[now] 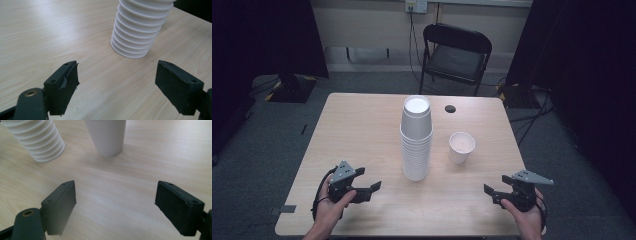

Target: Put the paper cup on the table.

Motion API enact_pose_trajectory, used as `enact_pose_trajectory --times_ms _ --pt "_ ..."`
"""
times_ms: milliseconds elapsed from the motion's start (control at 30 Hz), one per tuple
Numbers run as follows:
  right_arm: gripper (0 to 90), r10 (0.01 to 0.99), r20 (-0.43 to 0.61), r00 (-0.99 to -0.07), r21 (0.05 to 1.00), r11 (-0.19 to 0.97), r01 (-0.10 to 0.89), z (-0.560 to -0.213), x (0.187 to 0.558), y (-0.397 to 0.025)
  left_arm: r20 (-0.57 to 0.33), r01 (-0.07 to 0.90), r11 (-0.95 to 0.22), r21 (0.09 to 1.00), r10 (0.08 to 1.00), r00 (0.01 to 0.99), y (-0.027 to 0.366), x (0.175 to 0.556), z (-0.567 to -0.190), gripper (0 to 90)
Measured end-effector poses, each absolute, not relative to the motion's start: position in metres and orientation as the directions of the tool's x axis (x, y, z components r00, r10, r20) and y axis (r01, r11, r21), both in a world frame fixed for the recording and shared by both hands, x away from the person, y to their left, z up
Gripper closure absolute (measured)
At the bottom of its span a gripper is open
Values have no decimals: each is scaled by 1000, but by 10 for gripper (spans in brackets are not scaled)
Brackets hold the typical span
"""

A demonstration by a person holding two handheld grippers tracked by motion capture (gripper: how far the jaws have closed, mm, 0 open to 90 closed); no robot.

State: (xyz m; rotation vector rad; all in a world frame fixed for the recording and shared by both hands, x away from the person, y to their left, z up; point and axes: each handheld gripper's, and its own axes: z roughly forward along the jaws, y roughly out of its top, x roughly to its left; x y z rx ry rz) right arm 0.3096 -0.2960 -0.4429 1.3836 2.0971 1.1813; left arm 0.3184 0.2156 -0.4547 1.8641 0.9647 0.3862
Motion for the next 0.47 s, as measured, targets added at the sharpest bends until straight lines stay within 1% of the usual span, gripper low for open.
enact_pose_trajectory --times_ms 67,133,200,333,467 --pt "167 886 134 -444 797 170 579 -448 304 -298 -134 449 -226 865 758 639 218 317 -456 184" --pt "168 892 115 -437 793 183 581 -452 302 -299 -137 446 -207 870 769 625 224 315 -459 184" --pt "169 899 125 -421 790 166 590 -456 299 -302 -132 445 -205 872 777 616 227 313 -459 184" --pt "169 899 111 -423 780 185 598 -462 297 -302 -129 445 -202 872 783 609 231 312 -460 184" --pt "166 900 109 -423 789 181 587 -462 299 -301 -120 443 -202 873 793 598 234 313 -461 184"
